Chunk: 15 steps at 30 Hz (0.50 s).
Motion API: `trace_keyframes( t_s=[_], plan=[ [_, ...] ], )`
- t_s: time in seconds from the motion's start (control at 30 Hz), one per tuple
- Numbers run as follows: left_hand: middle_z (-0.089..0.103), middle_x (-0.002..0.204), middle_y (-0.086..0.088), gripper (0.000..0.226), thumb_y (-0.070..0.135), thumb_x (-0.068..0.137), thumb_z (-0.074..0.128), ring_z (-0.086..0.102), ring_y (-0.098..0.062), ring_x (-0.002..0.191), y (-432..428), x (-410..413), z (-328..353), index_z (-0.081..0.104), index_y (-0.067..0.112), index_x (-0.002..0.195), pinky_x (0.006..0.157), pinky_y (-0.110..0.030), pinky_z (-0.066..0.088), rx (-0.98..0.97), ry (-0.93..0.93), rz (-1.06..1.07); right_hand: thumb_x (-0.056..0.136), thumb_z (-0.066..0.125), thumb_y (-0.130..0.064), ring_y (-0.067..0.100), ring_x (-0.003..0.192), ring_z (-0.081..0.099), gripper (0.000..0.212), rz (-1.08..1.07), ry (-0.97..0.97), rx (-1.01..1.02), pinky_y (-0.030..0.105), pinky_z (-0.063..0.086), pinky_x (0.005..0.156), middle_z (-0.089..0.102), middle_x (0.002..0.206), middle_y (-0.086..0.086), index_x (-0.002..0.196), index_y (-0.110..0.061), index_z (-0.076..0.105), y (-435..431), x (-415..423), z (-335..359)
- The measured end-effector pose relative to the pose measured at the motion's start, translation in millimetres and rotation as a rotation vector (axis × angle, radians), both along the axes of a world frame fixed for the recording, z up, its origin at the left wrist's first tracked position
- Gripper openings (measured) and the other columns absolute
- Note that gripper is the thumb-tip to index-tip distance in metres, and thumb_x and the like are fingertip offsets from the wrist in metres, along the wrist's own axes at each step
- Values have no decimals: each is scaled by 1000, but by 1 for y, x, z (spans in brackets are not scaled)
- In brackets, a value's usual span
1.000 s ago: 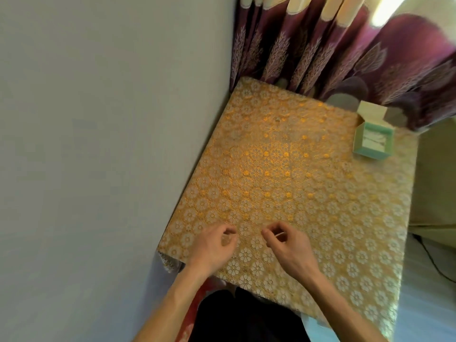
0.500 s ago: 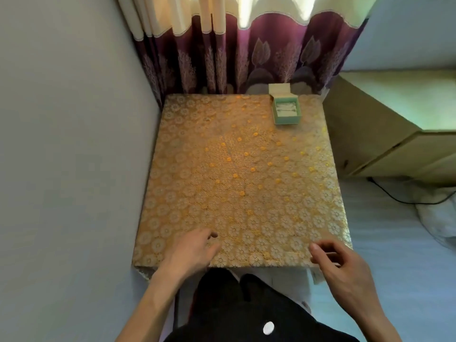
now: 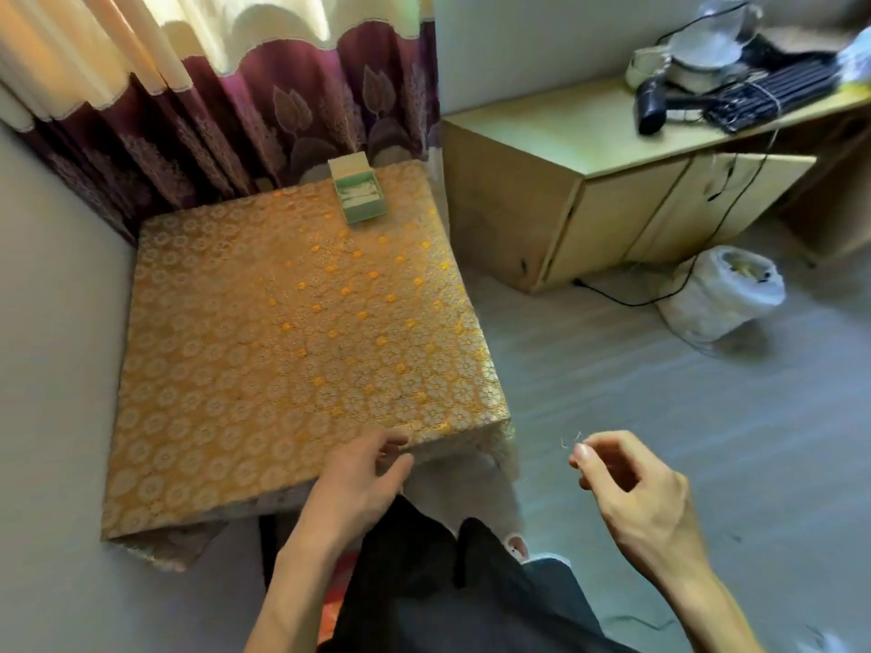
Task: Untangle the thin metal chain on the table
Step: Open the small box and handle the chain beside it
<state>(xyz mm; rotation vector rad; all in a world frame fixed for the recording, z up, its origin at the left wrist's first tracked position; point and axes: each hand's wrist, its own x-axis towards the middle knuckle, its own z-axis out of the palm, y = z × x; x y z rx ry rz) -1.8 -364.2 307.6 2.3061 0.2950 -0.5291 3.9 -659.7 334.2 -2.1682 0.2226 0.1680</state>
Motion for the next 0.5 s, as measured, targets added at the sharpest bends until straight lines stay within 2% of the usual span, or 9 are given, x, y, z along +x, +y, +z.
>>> trace_keyframes(
  t_s=[0.1, 0.2, 0.3, 0.5],
  plan=[
    [64, 108, 23, 16, 39, 97, 61, 61, 4, 101, -48, -3, 6, 60, 39, 113, 89, -19, 51, -60, 3, -41, 91, 67, -33, 2, 72, 68, 8, -66, 26, -13, 18, 49, 70, 72, 76, -17, 85, -29, 67, -40, -11, 5],
    [63, 106, 25, 18, 41, 97, 59, 59, 8, 98, -80, 6, 9, 60, 40, 115, 89, -19, 51, -36, 34, -102, 91, 68, -33, 2, 73, 66, 9, -131, 59, -36, 15, 47, 69, 70, 72, -18, 83, -28, 67, -67, -16, 3],
    [62, 106, 25, 21, 42, 97, 58, 59, 7, 97, -101, 28, 11, 60, 40, 118, 88, -20, 51, -3, 34, -176, 90, 68, -35, 4, 72, 65, 9, -190, 96, -38, 19, 47, 70, 69, 71, -18, 82, -30, 68, -87, -17, -5],
    [65, 104, 30, 20, 43, 96, 59, 60, 12, 96, -144, 80, 6, 62, 43, 116, 84, -14, 50, -49, -5, -211, 90, 70, -33, 2, 73, 66, 9, -240, 180, -14, 17, 48, 70, 71, 73, -17, 81, -29, 68, -120, 7, -16]
  ],
)
